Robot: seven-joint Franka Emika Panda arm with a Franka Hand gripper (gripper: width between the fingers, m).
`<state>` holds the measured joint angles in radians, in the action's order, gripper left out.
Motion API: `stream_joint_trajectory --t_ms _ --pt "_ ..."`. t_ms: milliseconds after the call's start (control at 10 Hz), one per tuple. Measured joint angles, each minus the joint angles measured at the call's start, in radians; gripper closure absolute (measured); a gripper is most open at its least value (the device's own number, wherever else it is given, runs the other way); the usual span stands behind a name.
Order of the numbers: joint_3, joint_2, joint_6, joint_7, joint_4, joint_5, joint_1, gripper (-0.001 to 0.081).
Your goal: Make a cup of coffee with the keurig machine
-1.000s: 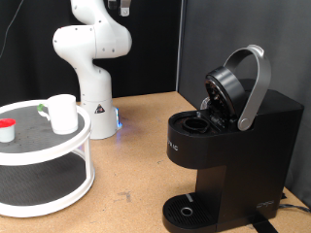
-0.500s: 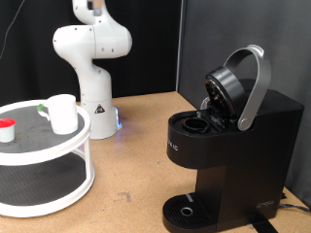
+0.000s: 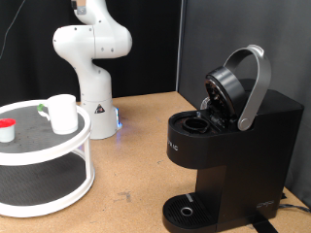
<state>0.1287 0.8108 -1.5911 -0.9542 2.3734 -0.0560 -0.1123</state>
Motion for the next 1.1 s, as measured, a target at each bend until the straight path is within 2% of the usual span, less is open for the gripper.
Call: stream_joint_trajectory --t_ms 300,500,700,1100 --pt "0.073 0.002 0.001 -0.058 -0.003 -0.029 -0.033 -0.0002" --pt "0.134 -0.008 0.067 -0.127 -0.034 -0.069 -0.044 -0.0002" --pt "0.179 -0.028 0.092 -0.176 -0.065 -0.111 -0.05 -0.0002" --pt "0.217 -0.048 0.092 -0.209 -0.083 -0.143 -0.05 -0.0002"
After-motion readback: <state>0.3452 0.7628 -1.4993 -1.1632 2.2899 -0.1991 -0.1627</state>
